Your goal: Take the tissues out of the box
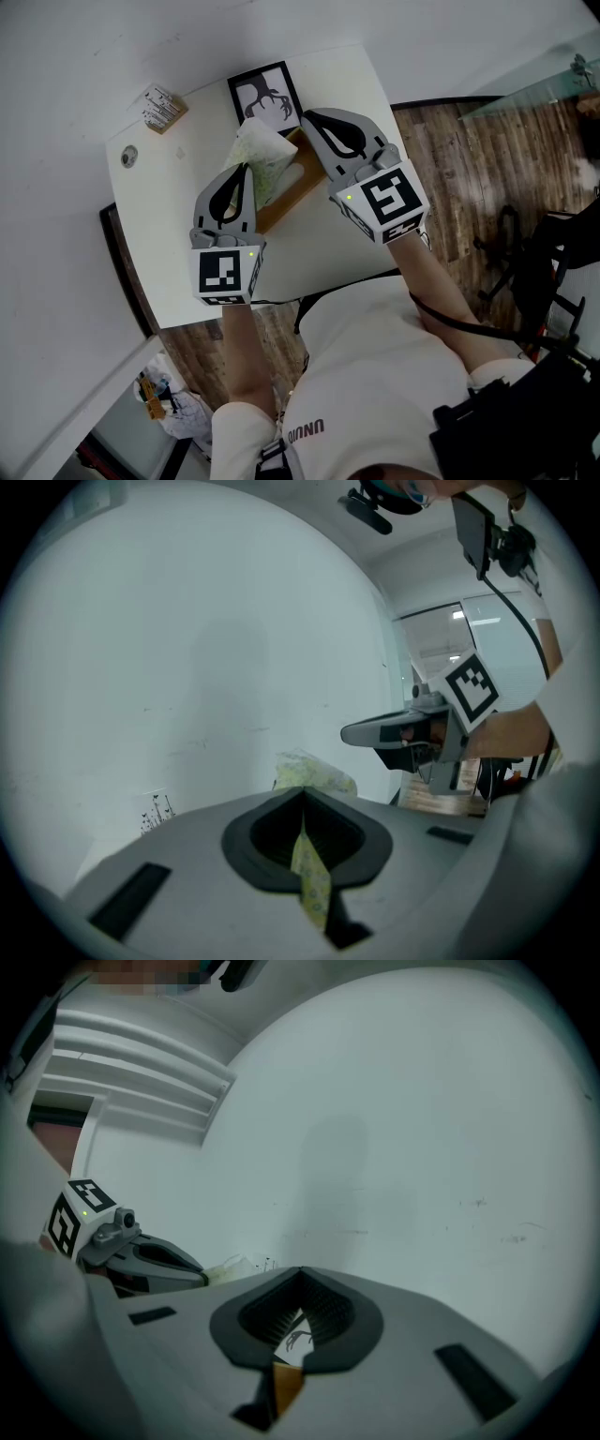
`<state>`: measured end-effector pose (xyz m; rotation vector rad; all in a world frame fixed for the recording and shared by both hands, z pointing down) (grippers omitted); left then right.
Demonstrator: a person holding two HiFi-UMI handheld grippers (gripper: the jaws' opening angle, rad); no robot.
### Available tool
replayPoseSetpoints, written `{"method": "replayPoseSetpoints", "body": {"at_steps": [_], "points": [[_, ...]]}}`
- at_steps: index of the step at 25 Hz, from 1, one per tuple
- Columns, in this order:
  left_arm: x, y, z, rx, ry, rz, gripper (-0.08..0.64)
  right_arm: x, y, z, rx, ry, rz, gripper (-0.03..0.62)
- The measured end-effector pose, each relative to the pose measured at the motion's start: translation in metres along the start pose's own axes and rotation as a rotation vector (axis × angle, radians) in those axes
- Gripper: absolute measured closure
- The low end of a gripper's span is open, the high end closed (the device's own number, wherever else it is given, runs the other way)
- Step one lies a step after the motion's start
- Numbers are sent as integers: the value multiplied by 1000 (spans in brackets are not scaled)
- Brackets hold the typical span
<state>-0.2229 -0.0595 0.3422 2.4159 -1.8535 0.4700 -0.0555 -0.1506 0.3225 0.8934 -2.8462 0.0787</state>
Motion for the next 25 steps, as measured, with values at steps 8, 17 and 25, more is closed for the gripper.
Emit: {"method": "replayPoseSetpoints", "body": {"at_steps": [8, 17, 25], "points": [[-4, 3, 4, -12, -23, 15, 549, 0, -1, -1, -5, 6, -9, 574], [-4, 3, 4, -13, -23, 11, 549, 1, -1, -1, -5, 12, -8, 574], [-4, 2, 6, -9, -25, 6, 549, 1, 0, -1, 2, 11, -3, 574]]}}
Point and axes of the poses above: the fingertips, and each gripper's own axes: x forward along the fingers, y to its left, z out of its top, the point moved 8 cm from there along -x, backward along the fingers, and after that the axes turned 3 degrees about z, right-handed, at the moved point
